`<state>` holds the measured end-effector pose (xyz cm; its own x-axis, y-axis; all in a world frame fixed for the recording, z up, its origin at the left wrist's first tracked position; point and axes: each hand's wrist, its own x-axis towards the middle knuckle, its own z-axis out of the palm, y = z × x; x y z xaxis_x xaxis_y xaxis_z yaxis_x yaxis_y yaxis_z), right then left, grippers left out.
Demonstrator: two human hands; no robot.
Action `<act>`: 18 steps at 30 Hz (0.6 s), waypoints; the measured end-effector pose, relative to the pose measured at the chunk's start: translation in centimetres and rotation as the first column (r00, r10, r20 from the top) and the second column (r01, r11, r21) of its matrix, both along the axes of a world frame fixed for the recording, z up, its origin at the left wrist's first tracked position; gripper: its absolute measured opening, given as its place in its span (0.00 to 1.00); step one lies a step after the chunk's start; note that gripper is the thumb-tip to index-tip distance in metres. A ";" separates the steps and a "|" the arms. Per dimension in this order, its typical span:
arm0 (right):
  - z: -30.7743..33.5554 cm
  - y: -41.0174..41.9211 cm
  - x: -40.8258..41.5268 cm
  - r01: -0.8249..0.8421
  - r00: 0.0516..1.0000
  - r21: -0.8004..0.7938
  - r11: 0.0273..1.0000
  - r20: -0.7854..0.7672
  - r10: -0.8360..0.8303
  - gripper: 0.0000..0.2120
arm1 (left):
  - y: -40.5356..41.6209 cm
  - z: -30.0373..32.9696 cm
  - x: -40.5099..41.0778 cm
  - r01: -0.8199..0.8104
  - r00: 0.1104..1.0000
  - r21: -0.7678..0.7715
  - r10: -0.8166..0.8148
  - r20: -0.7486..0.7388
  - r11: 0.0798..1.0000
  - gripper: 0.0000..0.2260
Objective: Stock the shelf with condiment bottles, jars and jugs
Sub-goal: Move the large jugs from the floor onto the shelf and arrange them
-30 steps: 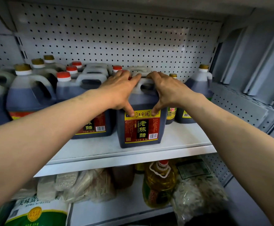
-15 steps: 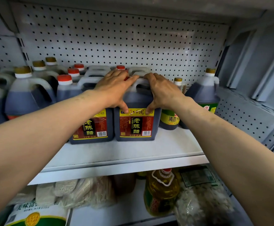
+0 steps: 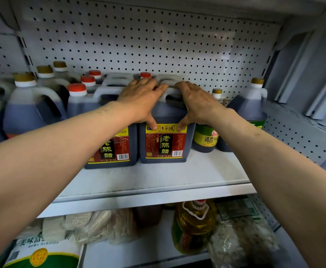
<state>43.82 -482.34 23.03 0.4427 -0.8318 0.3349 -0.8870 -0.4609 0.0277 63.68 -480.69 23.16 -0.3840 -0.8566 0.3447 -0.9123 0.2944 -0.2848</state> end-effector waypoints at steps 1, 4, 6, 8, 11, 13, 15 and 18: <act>0.0 0.1 0.0 0.005 1.000 0.004 1.000 -0.005 -0.005 0.59 | 0.1 0.0 -0.1 -0.007 1.000 0.004 0.007 -0.003 1.000 0.59; 0.2 0.6 0.3 0.041 0.999 -0.004 0.999 -0.034 -0.041 0.59 | 0.5 0.0 -0.4 -0.021 0.999 0.026 0.021 -0.028 0.999 0.59; 0.3 1.2 0.5 0.080 0.995 -0.019 0.997 -0.066 -0.081 0.60 | 1.0 0.1 -0.6 -0.038 0.999 0.048 0.040 -0.036 0.998 0.60; 0.3 2.1 0.7 0.115 0.989 -0.039 0.993 -0.092 -0.118 0.61 | 1.5 0.3 -0.8 -0.055 0.998 0.060 0.057 -0.024 0.997 0.60; 0.1 3.5 1.0 0.166 0.982 -0.026 0.986 -0.082 -0.168 0.64 | 2.3 0.7 -0.7 -0.072 0.997 0.081 0.074 -0.011 0.994 0.61; 0.3 4.6 1.0 0.197 0.980 -0.002 0.980 -0.027 -0.197 0.65 | 3.1 1.1 -0.1 -0.067 0.995 0.076 0.072 -0.062 0.995 0.60; 0.9 5.9 1.0 0.217 0.976 -0.008 0.976 0.022 -0.217 0.64 | 4.2 1.8 1.0 -0.031 0.989 0.046 0.037 -0.140 0.998 0.58; 1.7 8.2 1.3 0.246 0.969 -0.042 0.968 0.041 -0.245 0.59 | 6.5 2.5 3.3 0.006 0.966 0.017 -0.001 -0.258 1.000 0.54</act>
<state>45.12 -474.16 24.70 0.2141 -0.8969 0.3870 -0.9736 -0.2279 0.0105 67.02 -474.23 25.65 -0.2874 -0.8623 0.4170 -0.9530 0.3008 -0.0348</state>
